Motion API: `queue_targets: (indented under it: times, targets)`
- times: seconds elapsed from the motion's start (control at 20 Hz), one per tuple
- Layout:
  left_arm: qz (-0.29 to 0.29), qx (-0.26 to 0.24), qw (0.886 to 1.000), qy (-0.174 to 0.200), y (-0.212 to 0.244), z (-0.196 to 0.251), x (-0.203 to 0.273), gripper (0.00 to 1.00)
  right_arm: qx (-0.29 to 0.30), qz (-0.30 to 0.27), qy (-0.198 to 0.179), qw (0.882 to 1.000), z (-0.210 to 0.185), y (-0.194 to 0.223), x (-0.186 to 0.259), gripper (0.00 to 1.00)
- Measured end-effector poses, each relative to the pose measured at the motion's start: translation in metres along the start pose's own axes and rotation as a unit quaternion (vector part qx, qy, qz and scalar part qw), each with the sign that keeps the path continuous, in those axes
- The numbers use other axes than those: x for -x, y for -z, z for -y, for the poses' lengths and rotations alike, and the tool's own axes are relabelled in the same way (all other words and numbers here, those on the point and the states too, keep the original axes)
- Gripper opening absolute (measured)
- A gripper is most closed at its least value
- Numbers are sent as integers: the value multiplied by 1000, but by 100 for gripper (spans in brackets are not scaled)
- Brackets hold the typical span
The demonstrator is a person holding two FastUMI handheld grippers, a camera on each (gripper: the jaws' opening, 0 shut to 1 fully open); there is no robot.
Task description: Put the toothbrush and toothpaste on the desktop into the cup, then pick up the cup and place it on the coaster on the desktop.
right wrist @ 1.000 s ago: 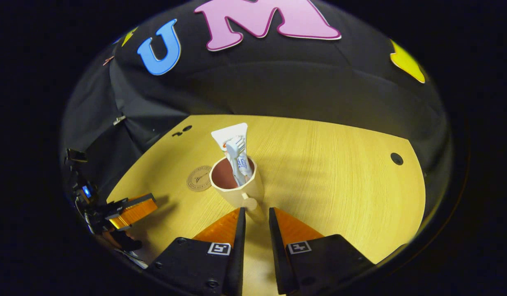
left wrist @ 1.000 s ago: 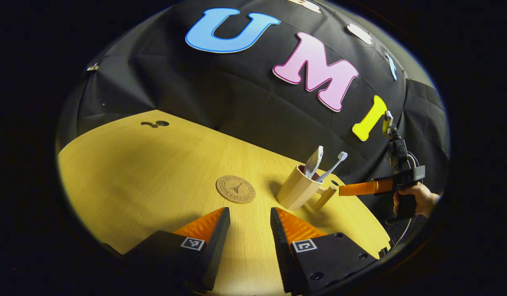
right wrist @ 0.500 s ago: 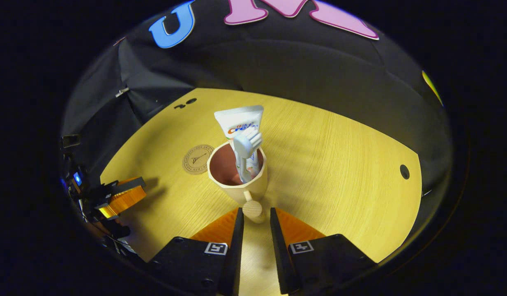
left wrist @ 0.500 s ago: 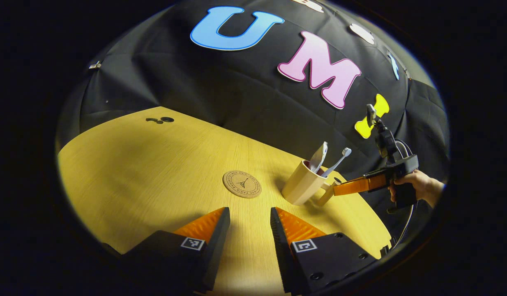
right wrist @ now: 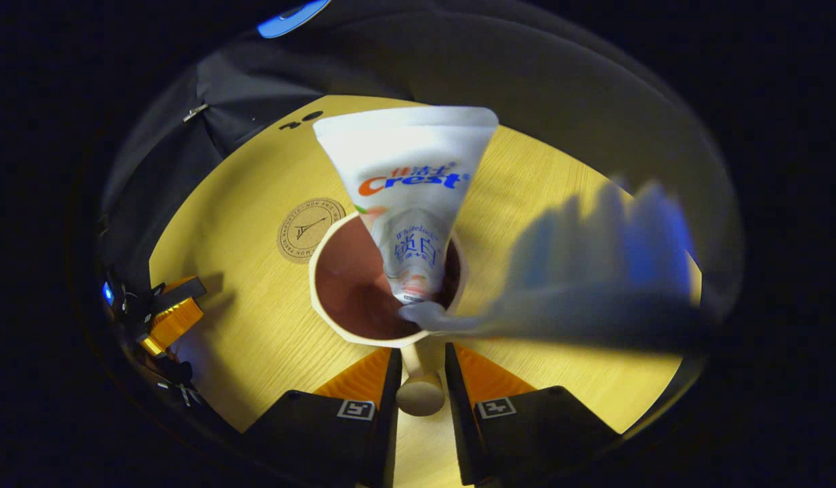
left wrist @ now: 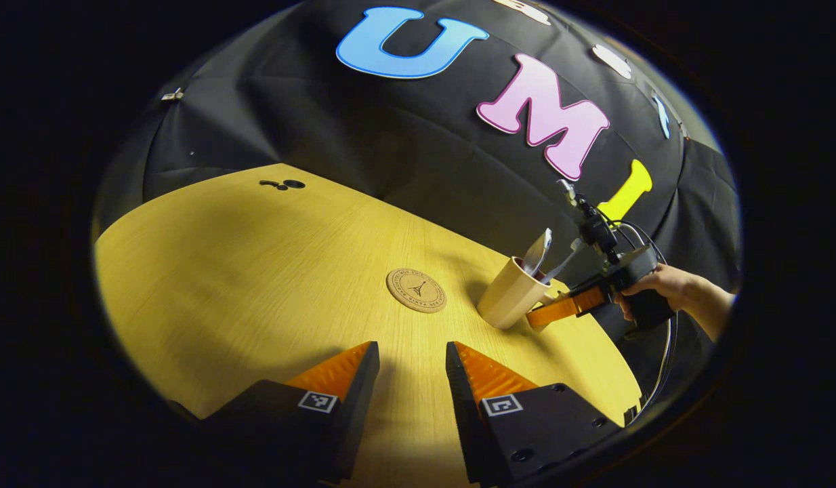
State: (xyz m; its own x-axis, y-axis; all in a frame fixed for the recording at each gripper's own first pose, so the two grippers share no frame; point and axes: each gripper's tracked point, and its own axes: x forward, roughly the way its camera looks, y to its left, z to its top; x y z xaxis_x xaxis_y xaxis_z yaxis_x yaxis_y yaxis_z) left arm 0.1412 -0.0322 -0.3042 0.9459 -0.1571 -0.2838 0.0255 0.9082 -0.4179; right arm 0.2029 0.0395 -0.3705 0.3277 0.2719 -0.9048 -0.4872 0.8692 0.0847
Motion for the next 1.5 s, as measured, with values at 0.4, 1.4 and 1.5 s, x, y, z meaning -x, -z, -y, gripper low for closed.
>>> queue_targets:
  times: [0.4, 1.4, 1.5]
  targets:
    - [-2, 8, 1000, -10, 1, -11, 1, 63, 19, -36, 12, 999, 0, 3, -6, 40]
    - [-3, 13, 1000, -20, -1, -25, 7, 63, 4, -13, -3, 1000, -22, -14, 6, 30]
    - [-1, 13, 1000, -19, -4, -24, 7, 63, 8, -7, -7, 1000, -29, -21, 6, 30]
